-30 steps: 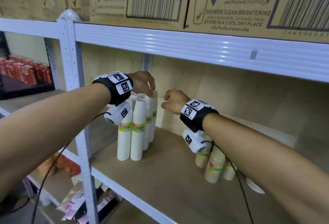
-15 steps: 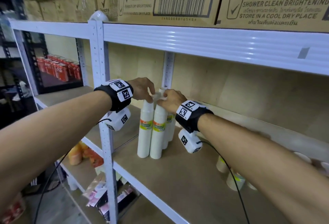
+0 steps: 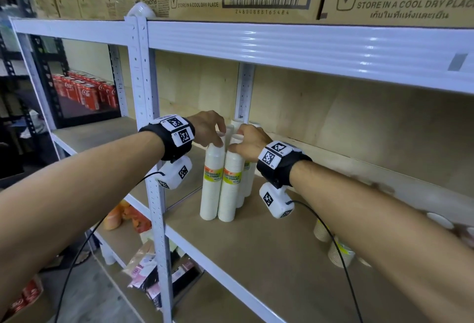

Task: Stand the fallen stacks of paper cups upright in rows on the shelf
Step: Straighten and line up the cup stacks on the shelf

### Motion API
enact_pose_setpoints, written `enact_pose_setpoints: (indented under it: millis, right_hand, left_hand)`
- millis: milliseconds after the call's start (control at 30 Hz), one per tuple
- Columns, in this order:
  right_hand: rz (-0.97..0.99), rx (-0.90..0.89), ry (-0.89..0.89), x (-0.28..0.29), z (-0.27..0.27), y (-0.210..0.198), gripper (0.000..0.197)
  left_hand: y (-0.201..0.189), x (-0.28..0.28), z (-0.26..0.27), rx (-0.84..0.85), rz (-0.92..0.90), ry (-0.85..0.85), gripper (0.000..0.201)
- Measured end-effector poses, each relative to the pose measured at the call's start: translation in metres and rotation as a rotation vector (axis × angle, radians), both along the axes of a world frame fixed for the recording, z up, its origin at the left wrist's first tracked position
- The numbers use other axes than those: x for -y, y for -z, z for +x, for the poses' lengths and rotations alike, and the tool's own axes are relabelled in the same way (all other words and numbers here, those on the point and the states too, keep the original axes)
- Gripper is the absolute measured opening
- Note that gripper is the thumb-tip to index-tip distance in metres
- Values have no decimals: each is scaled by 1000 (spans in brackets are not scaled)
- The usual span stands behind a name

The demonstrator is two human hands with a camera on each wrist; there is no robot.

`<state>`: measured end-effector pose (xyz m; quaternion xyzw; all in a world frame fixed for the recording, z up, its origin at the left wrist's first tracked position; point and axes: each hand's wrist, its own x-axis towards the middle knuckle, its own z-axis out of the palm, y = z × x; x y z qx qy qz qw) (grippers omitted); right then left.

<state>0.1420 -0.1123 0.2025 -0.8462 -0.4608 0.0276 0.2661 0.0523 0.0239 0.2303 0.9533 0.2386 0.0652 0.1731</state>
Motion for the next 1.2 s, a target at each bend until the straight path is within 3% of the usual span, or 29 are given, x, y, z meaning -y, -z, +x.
enact_pose_setpoints:
  millis: [233, 400, 500, 733, 833, 1200]
  right_hand:
    - [23, 16, 8, 19, 0, -5, 47]
    - [51, -27, 6, 44, 12, -12, 56]
    - [-8, 24, 75, 60, 22, -18, 43]
    - [-78, 85, 205, 89, 57, -25, 34]
    - [-72, 93, 256, 99, 74, -24, 37]
    - [-33, 75, 416, 116, 127, -18, 45]
  left_hand:
    - [-7, 17, 1, -8, 15, 46, 35]
    - [-17, 35, 10, -11, -11, 91, 36]
    - [-23, 49, 21, -6, -9, 130, 34]
    - [-26, 72, 65, 36, -28, 214, 47]
    - [-24, 82, 85, 63, 45, 262, 45]
    - [-4, 94, 161, 148, 26, 344, 43]
